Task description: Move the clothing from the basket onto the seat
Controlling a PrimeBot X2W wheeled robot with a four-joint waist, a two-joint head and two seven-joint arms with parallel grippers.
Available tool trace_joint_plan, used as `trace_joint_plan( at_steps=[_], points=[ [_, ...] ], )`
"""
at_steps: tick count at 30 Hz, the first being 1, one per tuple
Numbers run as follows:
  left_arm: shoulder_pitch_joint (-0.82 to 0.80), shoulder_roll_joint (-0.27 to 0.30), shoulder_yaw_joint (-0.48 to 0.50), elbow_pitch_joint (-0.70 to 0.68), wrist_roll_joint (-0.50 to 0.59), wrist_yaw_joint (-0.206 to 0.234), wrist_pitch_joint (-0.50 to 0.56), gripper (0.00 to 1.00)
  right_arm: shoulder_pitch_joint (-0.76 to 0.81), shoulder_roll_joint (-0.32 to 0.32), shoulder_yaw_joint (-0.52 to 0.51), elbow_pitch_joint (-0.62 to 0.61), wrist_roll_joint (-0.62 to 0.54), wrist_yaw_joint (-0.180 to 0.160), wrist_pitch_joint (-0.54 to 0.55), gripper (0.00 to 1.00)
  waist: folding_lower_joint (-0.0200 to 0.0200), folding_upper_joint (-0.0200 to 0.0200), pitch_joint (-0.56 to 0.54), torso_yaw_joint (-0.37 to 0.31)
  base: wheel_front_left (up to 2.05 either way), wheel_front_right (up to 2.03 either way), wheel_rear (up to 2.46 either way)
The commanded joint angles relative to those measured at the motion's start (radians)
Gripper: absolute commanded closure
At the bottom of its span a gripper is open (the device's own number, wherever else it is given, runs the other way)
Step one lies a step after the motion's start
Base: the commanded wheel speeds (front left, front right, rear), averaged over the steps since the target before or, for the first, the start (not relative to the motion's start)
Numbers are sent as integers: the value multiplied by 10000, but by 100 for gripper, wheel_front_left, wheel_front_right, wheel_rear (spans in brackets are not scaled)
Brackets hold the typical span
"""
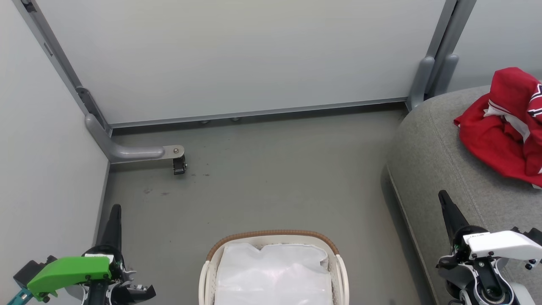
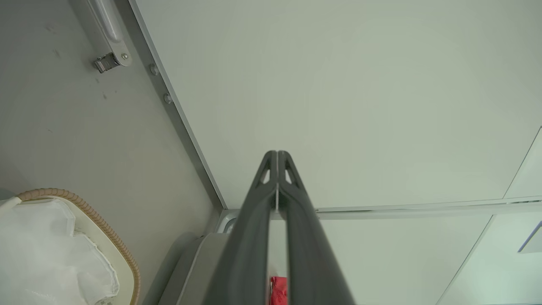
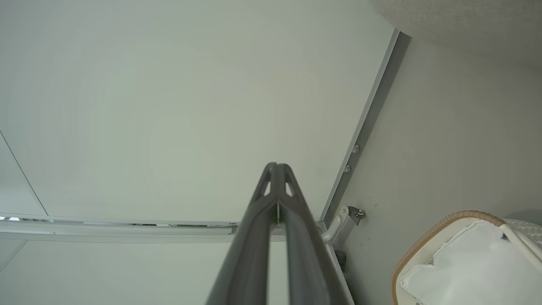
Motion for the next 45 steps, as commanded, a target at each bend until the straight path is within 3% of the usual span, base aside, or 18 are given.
trace_joint_plan(
  at_steps=[1,17,45],
  points=[
    [-216,31,64,-77,-216,12,53,100,64,-62,-42,-91,216,-2,63,100,0,0,0,6,0,0,0],
    [-337,24,168,-115,-1177,14,338,100,113,-70,-120,-246,1328,-2,328,100,0,0,3,67,0,0,0],
    [-316,14,171,-109,-1129,14,347,100,113,-69,-114,-234,1286,-2,322,100,0,0,3,67,0,0,0]
  ],
)
